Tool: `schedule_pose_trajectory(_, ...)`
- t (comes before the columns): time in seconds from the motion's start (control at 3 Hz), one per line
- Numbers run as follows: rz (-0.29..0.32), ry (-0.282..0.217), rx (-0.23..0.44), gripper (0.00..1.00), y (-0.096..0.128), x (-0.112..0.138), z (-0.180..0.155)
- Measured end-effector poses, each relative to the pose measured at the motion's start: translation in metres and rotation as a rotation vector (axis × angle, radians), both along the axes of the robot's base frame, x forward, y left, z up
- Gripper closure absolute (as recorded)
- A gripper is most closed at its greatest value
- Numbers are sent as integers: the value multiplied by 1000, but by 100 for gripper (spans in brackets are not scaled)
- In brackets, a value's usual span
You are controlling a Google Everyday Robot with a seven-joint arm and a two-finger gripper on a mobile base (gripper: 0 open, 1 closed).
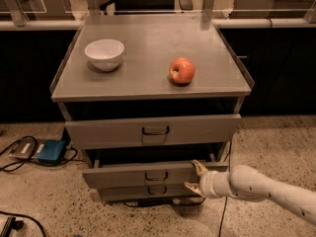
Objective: Open middle drawer
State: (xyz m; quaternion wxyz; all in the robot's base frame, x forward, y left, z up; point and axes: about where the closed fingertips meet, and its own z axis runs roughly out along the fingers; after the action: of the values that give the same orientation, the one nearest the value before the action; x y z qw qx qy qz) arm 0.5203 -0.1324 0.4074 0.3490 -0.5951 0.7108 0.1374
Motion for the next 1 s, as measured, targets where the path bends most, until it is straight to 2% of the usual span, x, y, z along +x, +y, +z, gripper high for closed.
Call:
schedule_pose_trajectory(0.33,0,0,0,100,0,0,0)
schedule_pose_trajectory(0.67,0,0,0,99,0,0,0)
schedule_pose_trajectory(1.0,0,0,0,78,0,0,0)
